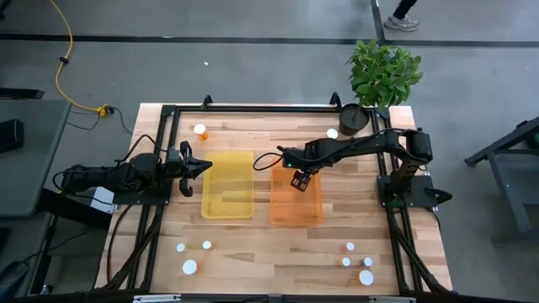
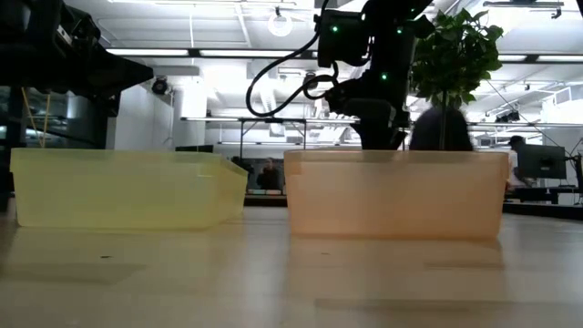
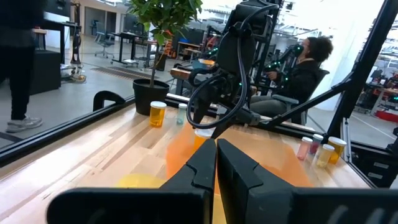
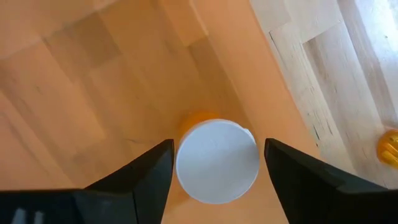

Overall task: Pick and place medicine bottles into bin by pill shape (circle, oval)
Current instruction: Put the orange capsule bottle into the orange bin

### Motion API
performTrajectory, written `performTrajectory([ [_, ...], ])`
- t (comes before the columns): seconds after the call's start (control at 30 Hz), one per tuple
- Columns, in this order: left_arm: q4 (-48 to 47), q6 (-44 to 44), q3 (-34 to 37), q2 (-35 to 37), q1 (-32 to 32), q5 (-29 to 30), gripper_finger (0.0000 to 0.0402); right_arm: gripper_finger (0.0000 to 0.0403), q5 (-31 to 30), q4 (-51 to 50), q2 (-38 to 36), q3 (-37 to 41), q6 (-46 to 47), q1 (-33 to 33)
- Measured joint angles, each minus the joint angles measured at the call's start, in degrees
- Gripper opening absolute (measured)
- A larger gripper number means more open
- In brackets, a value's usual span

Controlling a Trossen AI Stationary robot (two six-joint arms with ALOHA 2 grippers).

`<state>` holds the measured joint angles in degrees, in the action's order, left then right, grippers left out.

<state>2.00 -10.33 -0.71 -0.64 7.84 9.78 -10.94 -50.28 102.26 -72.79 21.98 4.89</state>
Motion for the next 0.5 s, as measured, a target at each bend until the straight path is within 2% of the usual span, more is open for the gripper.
performTrajectory([
  [0.2, 0.01, 0.0, -0.01, 0.01, 0.0, -0.01, 0.0005, 0.0245, -0.24, -2.5, -1.29, -0.92, -5.67, 0.0],
  [0.4, 0.0, 0.0, 0.0, 0.01, 0.0, -0.06, 0.0005, 0.0245, -12.3, -2.88, -10.63, -1.15, -7.47, -1.03],
  [0.5, 0.0, 0.0, -0.02, 0.02, 0.01, -0.09, 0.0005, 0.0245, -13.09, 0.73, -17.53, 3.09, -7.21, -1.81],
])
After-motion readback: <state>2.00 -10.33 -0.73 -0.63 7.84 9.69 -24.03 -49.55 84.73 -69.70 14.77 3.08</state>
